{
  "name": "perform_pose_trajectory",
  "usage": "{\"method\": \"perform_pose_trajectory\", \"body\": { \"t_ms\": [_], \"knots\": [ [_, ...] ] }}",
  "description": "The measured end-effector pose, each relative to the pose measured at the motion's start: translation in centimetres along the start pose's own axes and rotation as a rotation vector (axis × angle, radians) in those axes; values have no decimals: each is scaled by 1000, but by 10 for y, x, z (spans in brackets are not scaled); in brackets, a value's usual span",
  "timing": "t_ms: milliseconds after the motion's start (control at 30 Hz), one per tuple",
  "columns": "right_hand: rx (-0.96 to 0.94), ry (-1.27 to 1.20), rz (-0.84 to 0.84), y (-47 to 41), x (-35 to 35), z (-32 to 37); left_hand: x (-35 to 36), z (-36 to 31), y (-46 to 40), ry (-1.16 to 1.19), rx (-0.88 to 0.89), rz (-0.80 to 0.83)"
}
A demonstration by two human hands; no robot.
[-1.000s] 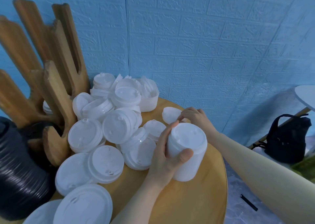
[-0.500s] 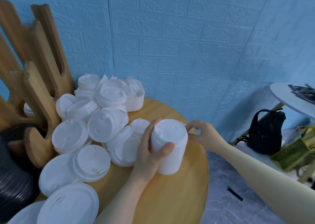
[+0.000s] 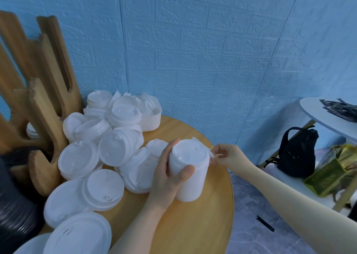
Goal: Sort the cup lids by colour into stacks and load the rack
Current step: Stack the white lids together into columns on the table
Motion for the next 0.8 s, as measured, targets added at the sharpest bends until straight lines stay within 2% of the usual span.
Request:
{"method": "perform_pose_trajectory", "body": {
  "t_ms": [67,233,367,433,500,633,800],
  "knots": [
    [10,-94,-5,1,-3,5,0,0,0,0,0,4],
    [55,-406,-169,-1,-18,25,-1,3,0,2,-13,4],
    [170,-808,-90,0,-21,46,-2,4,0,13,-32,14],
    [198,-861,-25,1,-19,55,-1,2,1,37,-40,23],
    [218,-770,25,2,-15,60,0,0,1,50,-37,43],
    [207,-434,72,5,-4,64,0,1,0,53,-44,70],
    [18,70,78,19,15,80,0,4,0,35,-44,58]
  ]
}}
Point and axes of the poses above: each hand's wrist, its own y-axis away from the middle knuckle, its own x-axis out of the palm, z = x × y, the point moved 3 cm from there along -y, towards the middle knuckle, and after that the axes turned 7 degrees about -z, right-handed, at the moved point
